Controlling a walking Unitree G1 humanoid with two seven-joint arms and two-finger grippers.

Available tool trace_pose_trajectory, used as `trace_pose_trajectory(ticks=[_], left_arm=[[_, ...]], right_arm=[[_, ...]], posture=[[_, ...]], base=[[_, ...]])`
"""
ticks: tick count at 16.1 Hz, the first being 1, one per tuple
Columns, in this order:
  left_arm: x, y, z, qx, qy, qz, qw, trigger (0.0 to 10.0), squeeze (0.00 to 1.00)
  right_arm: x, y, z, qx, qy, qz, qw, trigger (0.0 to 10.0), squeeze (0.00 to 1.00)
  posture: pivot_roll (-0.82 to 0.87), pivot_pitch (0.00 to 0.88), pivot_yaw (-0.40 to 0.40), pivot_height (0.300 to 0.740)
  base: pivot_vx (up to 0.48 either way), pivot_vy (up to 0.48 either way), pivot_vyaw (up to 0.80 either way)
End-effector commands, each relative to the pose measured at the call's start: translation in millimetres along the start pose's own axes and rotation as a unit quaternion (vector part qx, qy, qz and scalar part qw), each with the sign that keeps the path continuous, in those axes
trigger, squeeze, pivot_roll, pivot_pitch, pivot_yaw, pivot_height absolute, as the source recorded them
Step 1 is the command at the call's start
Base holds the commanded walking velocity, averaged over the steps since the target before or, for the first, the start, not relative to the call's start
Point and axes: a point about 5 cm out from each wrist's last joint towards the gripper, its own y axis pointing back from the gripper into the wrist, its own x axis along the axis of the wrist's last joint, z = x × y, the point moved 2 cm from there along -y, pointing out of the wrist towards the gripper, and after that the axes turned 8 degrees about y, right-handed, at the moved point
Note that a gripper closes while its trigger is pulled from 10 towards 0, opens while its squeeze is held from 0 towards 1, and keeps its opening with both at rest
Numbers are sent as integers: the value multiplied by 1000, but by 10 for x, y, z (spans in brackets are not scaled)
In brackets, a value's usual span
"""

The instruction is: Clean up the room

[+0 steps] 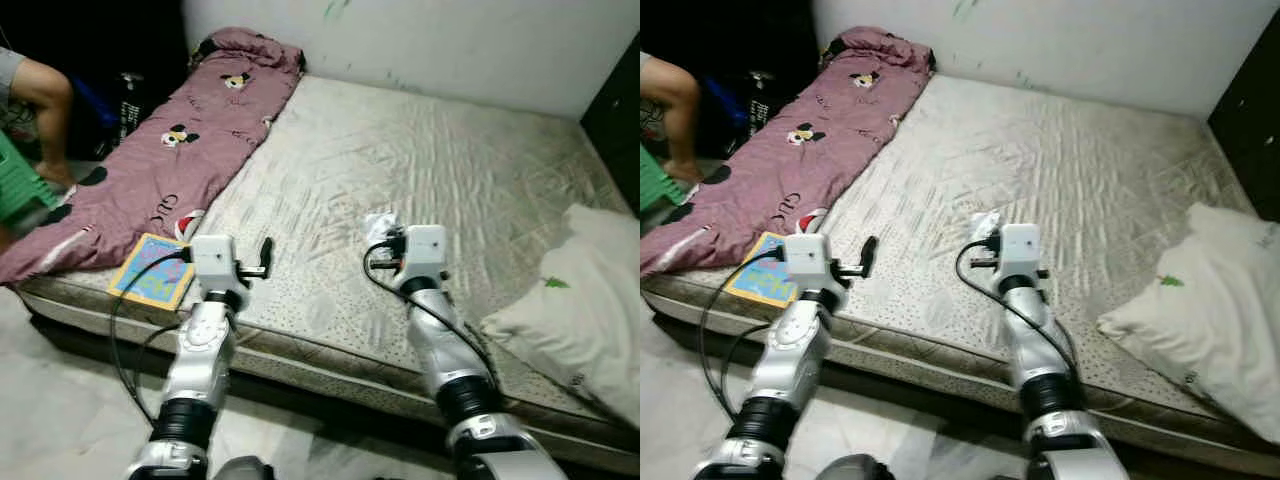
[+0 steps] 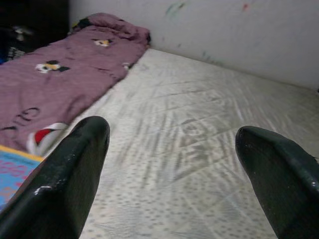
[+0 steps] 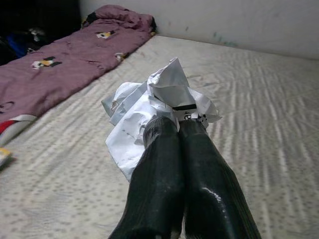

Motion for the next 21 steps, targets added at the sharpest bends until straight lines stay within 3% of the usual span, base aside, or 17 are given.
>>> trace_pose_trajectory(ticks=[1, 5, 14, 21], left_arm=[[-7, -4, 16, -1, -1, 0, 1000, 10000, 0], [23, -3, -20, 14, 18, 10, 1000, 10000, 0], [37, 6, 47, -29, 35, 10, 999, 10000, 0], [35, 13, 53, -33, 34, 9, 999, 10000, 0]], right_arm=[[-6, -10, 27, 1, 3, -4, 1000, 10000, 0], [-14, -3, 30, 1, 4, -5, 1000, 10000, 0], [-27, 9, 28, 1, 2, -9, 1000, 10000, 0], [-30, 3, 20, 4, 3, -11, 1000, 10000, 0]], posture=[[77, 0, -28, 740], [76, 0, -30, 740], [75, 0, -32, 740], [79, 0, -32, 740]], base=[[0, 0, 0], [0, 0, 0], [0, 0, 0], [272, 0, 0]])
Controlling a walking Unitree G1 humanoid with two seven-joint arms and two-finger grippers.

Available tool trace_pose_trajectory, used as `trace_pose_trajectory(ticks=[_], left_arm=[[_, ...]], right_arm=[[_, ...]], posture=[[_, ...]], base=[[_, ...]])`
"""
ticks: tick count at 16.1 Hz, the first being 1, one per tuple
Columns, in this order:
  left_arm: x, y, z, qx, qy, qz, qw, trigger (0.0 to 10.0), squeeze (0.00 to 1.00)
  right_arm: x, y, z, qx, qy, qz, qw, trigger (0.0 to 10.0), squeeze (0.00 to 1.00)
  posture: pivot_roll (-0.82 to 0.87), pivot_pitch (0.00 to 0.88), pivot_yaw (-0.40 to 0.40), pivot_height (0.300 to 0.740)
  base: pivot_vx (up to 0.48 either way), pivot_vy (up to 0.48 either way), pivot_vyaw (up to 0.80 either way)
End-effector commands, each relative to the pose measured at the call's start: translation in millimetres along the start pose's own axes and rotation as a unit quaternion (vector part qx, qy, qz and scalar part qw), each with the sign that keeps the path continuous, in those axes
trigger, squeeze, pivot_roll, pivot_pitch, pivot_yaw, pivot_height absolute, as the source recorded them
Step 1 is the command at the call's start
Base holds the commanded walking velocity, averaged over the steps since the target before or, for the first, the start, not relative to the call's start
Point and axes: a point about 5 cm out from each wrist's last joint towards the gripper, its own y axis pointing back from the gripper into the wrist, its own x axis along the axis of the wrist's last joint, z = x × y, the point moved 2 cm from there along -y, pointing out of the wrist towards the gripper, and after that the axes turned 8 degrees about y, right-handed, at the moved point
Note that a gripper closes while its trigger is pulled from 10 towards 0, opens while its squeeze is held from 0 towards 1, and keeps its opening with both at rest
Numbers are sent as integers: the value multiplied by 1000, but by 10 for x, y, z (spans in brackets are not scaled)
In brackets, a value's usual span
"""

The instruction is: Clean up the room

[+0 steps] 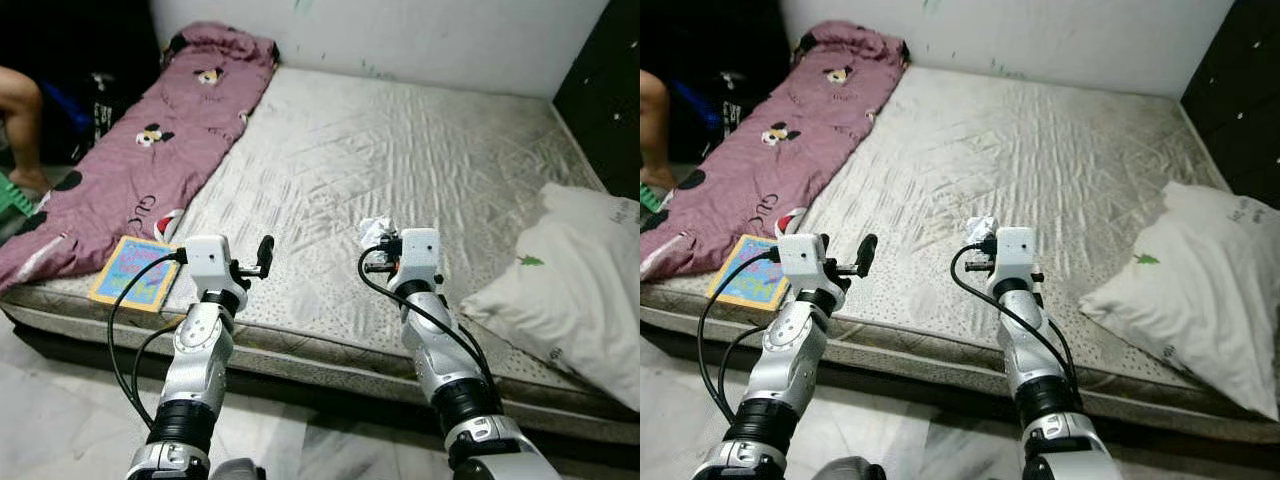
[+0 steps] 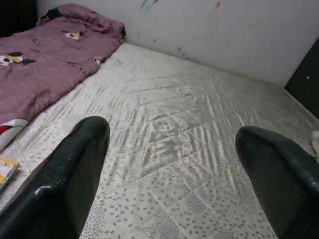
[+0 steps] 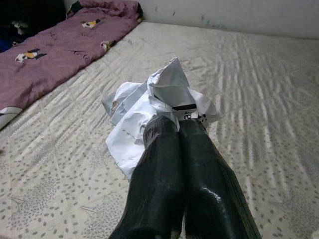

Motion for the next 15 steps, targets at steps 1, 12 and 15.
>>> trace_pose_trajectory(ticks=[1, 12, 15], left_arm=[[26, -3, 6, -5, -3, 4, 1000, 10000, 0], [4, -6, 25, -9, -4, -4, 1000, 10000, 0], [-1, -9, 36, -13, 1, -6, 1000, 10000, 0]], right_arm=[[14, -14, -2, 4, 2, -1, 1000, 10000, 0], [22, -21, 5, 1, 1, -1, 1000, 10000, 0], [25, -26, 9, 1, 2, -1, 1000, 10000, 0]], posture=[[79, 0, -32, 740], [77, 0, -31, 740], [77, 0, -32, 740]], base=[[281, 0, 0], [282, 0, 0], [339, 0, 0]])
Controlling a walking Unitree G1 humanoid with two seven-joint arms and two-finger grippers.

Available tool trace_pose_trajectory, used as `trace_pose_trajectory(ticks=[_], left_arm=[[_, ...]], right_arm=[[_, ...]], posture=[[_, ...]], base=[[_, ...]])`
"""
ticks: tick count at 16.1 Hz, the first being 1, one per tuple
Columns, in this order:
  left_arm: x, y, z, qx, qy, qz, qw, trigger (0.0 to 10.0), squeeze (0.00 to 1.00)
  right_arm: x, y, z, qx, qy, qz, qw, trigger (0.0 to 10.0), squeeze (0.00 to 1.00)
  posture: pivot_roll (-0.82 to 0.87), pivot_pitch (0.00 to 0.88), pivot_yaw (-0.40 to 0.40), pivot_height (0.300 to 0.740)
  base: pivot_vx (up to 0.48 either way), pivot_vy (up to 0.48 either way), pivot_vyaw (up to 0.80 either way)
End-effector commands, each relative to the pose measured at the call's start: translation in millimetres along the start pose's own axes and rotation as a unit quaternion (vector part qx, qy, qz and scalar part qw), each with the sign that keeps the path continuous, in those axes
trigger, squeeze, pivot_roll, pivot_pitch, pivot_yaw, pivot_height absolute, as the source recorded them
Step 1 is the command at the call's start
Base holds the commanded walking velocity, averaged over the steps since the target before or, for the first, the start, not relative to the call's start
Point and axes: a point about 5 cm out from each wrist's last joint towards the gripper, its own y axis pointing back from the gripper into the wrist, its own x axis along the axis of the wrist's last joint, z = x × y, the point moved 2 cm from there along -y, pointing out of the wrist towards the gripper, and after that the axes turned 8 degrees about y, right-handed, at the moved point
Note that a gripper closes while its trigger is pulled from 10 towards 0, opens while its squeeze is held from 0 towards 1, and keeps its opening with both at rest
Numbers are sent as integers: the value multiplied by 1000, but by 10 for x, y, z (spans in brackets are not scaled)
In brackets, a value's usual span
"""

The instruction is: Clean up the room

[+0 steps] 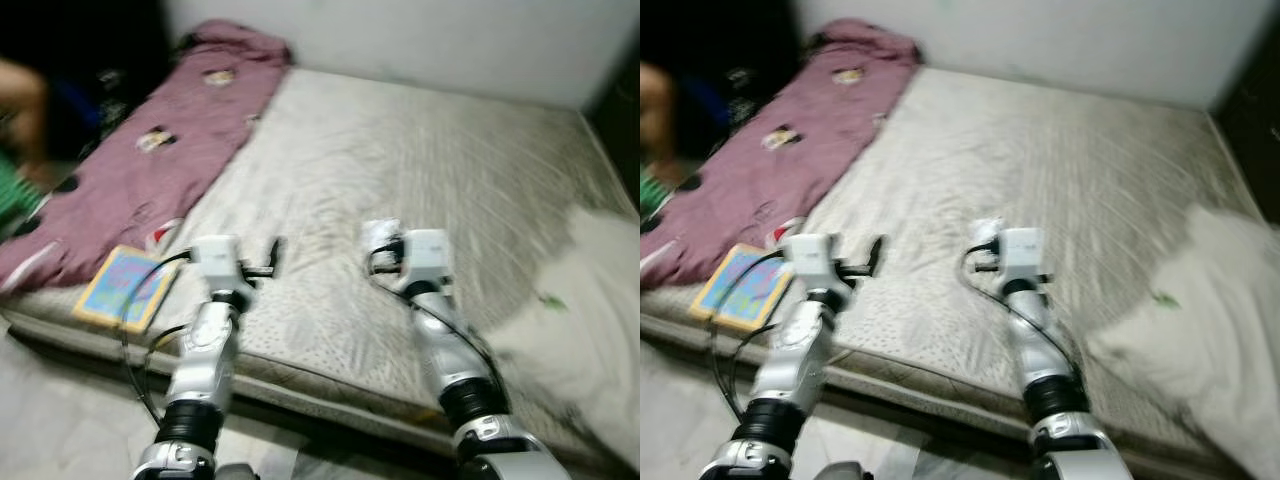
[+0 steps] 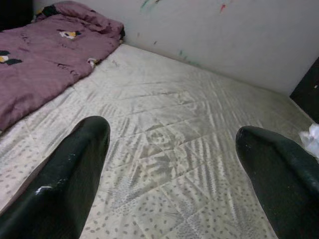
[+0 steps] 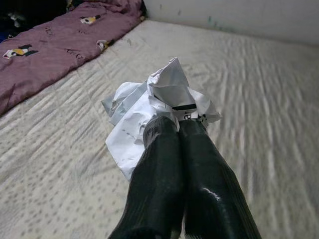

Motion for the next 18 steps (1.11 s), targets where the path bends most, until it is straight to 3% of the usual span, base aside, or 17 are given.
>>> trace_pose_trajectory(ticks=[1, 4, 12, 18], left_arm=[[23, 6, -62, 10, -4, -1, 1000, 10000, 0], [17, 2, -64, 10, -6, -3, 1000, 10000, 0], [-4, -11, -107, 33, -1, -8, 999, 10000, 0], [-20, -19, -106, 32, 0, -13, 999, 10000, 0]], right_arm=[[28, -13, -70, 10, -4, 2, 1000, 10000, 0], [31, -16, -71, 10, -4, 2, 1000, 10000, 0], [29, -22, -69, 10, -5, 1, 1000, 10000, 0], [21, -23, -70, 11, -4, -1, 1000, 10000, 0]], posture=[[77, 0, -32, 740], [77, 0, -31, 740], [78, 0, -32, 740], [76, 0, -33, 740]], base=[[352, 0, 0], [298, 0, 0], [0, 0, 0], [0, 382, -770]])
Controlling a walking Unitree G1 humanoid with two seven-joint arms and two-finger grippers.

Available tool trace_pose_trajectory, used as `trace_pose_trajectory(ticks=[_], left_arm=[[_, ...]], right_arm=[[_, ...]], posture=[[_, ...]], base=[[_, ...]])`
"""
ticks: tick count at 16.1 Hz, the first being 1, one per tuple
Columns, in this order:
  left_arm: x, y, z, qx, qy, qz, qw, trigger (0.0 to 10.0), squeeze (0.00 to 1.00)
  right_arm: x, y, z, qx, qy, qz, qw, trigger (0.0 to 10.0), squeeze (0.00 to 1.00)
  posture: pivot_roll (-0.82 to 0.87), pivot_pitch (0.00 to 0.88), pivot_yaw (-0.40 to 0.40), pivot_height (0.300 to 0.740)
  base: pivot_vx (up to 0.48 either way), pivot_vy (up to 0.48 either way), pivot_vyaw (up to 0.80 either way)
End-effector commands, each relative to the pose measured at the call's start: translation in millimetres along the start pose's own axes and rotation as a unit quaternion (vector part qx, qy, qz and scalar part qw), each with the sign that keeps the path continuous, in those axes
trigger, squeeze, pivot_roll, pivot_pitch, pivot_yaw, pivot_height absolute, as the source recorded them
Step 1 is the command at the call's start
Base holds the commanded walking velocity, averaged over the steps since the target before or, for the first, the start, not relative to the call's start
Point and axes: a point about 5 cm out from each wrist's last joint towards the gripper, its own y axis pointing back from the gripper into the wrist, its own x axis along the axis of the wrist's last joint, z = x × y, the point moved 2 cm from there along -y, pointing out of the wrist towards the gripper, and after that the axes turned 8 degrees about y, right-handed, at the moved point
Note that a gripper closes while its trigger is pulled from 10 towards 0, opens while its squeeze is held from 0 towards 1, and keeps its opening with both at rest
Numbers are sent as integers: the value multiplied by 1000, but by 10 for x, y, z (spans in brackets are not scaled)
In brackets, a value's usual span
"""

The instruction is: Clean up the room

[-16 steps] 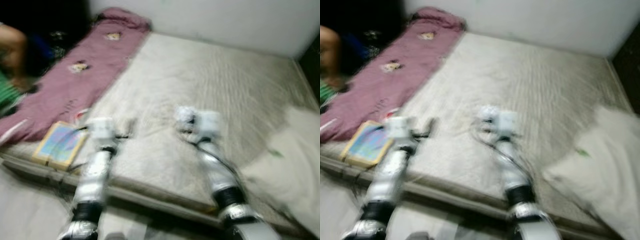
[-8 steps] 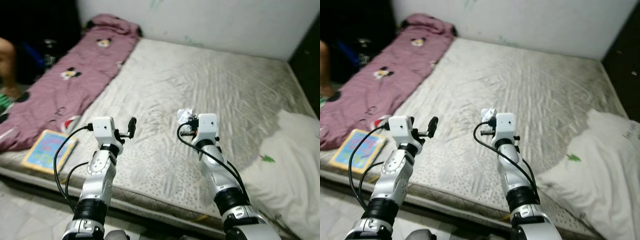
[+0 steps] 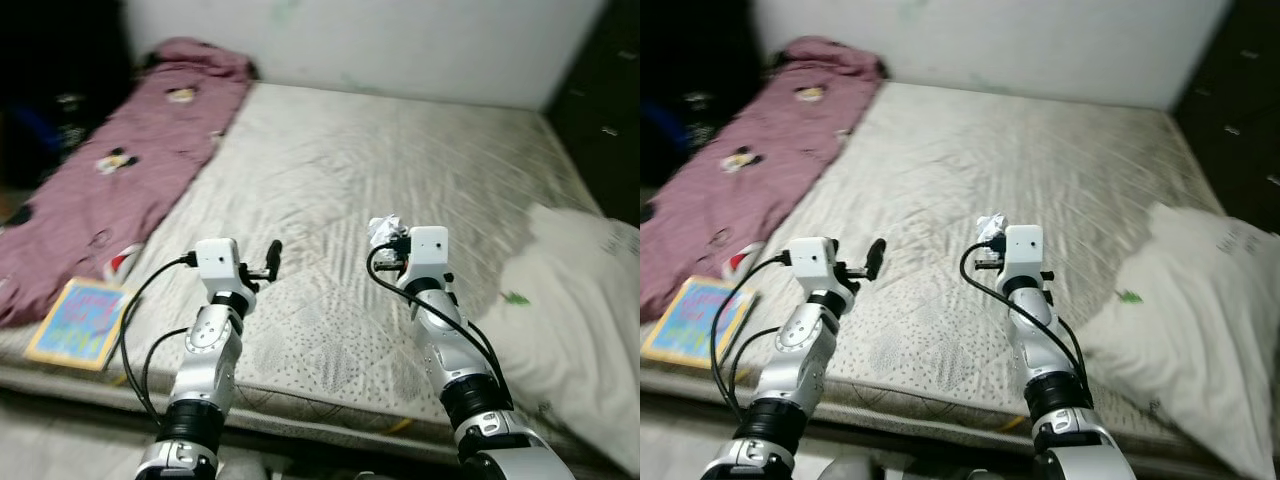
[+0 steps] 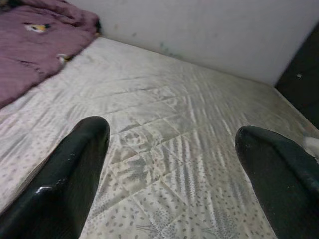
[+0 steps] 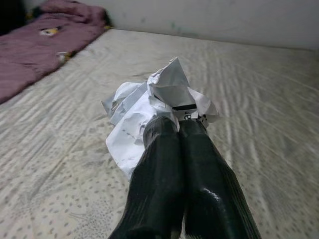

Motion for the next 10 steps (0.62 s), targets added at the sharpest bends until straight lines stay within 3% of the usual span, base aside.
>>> trace_pose_trajectory(ticks=[1, 7, 10], left_arm=[[16, -15, -34, 2, -6, -4, 1000, 10000, 0], [22, -20, -30, 3, -9, -2, 1000, 10000, 0], [44, -23, 1, -5, -23, 7, 1000, 10000, 0]], right_arm=[[32, -14, -72, 11, -4, 3, 1000, 10000, 0], [39, -19, -74, 13, -4, 4, 1000, 10000, 0], [38, -20, -78, 15, -6, 5, 1000, 10000, 0]], posture=[[76, 0, -33, 740], [77, 0, -34, 740], [80, 0, -35, 740]], base=[[0, 420, 0], [0, 415, 0], [0, 0, 0]])
